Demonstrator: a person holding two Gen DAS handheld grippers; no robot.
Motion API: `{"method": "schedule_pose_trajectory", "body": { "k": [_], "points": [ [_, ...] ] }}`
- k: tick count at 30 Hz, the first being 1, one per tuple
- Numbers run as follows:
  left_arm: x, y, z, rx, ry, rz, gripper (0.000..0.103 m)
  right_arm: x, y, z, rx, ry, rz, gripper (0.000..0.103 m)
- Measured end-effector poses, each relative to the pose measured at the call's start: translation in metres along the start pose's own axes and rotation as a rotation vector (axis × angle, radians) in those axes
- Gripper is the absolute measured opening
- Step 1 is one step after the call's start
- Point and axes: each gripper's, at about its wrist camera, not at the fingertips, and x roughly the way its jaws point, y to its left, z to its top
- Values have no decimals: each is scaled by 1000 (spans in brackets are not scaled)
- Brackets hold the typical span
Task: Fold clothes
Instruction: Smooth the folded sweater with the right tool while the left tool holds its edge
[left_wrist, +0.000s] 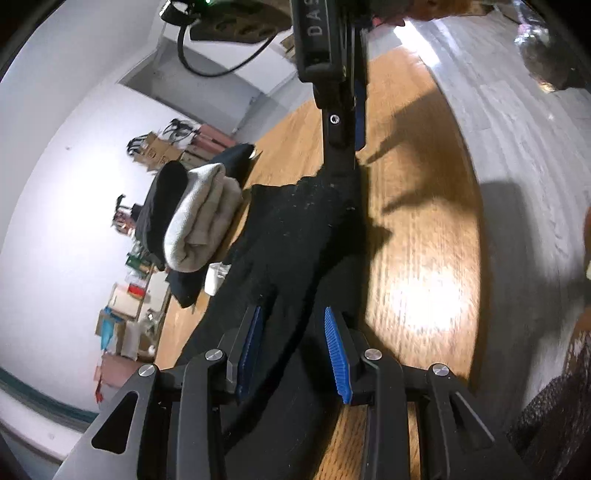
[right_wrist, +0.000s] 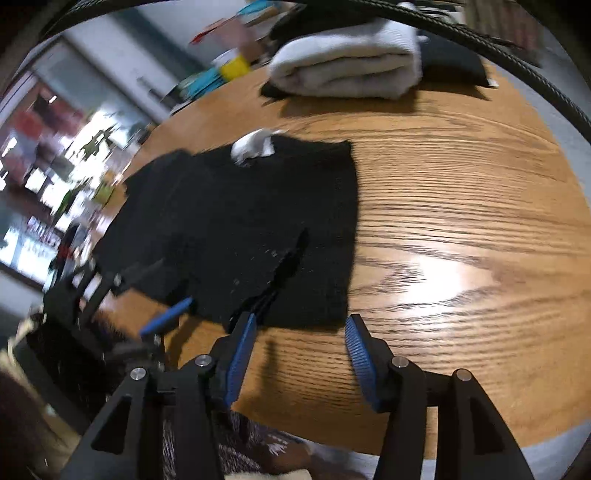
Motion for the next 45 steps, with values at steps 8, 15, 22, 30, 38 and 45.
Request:
{"method": "schedule_pose_trajectory", "body": {
  "k": [8,15,22,30,38,45],
  "points": [
    [-5,1,-8,-6,-20,4,37,12,-14,6,83,40,48,56],
    [-10,1,-10,-23,-64,-13,37,20,-2,13,87,13,6,56],
    [-13,-2,-3,-76,-99,-43,37,10,-3,14,58,-20,-32,9],
    [-14,-12,18,-129,-165,9,37,-34,19,30,25,-155,41,7],
    [7,1,40,-213,-155,66,37,-38,24,33,19,-160,34,7],
    [-12,6,33,-233,-198,79,37,-36,20,35,31,-154,37,7]
  ]
}}
